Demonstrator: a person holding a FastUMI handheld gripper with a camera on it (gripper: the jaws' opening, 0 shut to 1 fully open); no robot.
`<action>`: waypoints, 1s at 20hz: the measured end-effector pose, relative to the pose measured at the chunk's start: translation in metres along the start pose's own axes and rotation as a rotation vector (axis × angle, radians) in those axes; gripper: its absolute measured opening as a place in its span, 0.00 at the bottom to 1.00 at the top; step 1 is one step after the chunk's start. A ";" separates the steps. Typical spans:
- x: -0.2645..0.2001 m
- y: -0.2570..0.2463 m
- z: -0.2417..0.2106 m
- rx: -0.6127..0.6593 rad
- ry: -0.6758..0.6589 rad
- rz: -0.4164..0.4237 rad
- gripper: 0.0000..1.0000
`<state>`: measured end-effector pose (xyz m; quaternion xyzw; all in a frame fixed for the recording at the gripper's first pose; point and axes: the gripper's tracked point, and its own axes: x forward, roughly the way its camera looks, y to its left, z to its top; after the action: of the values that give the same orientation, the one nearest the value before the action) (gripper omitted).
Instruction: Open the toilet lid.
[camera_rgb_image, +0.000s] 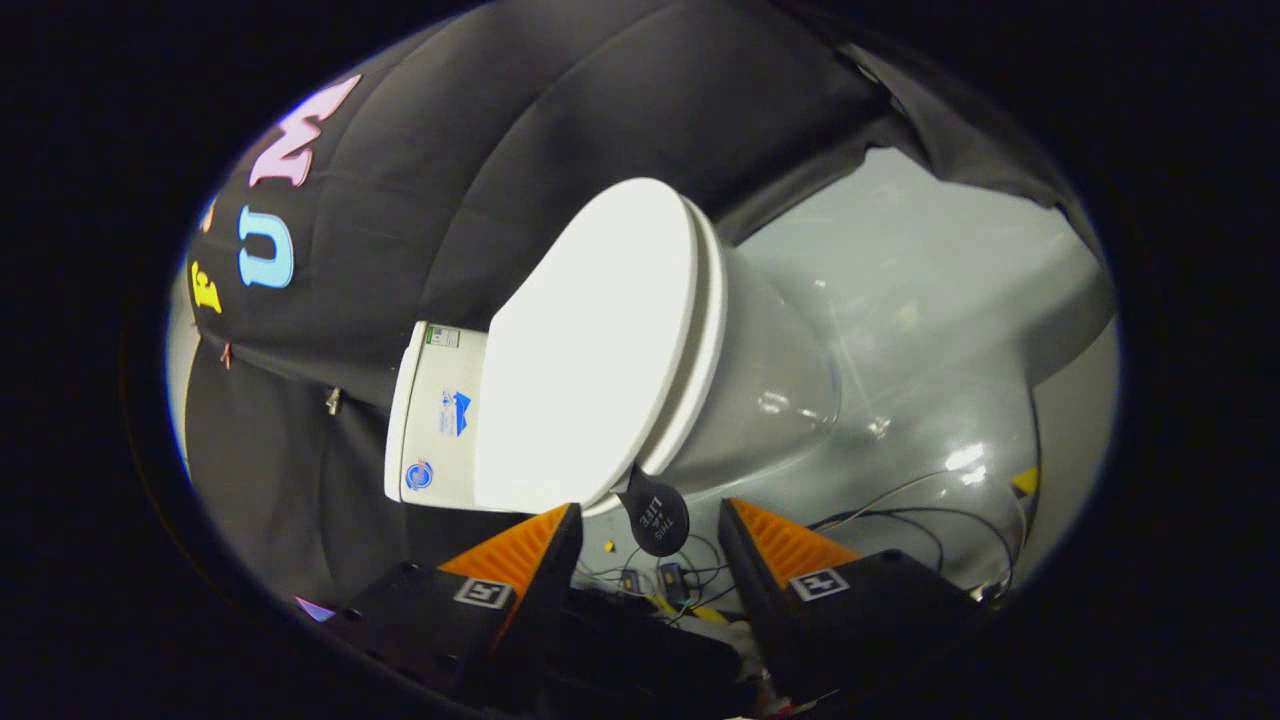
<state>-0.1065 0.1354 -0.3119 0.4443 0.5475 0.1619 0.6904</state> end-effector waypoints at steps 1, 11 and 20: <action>0.009 -0.004 -0.002 -0.003 0.006 -0.006 0.77; 0.024 -0.007 -0.018 -0.145 0.116 0.002 0.23; 0.021 -0.005 -0.015 -0.117 0.110 0.029 0.22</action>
<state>-0.1138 0.1537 -0.3283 0.4016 0.5679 0.2277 0.6815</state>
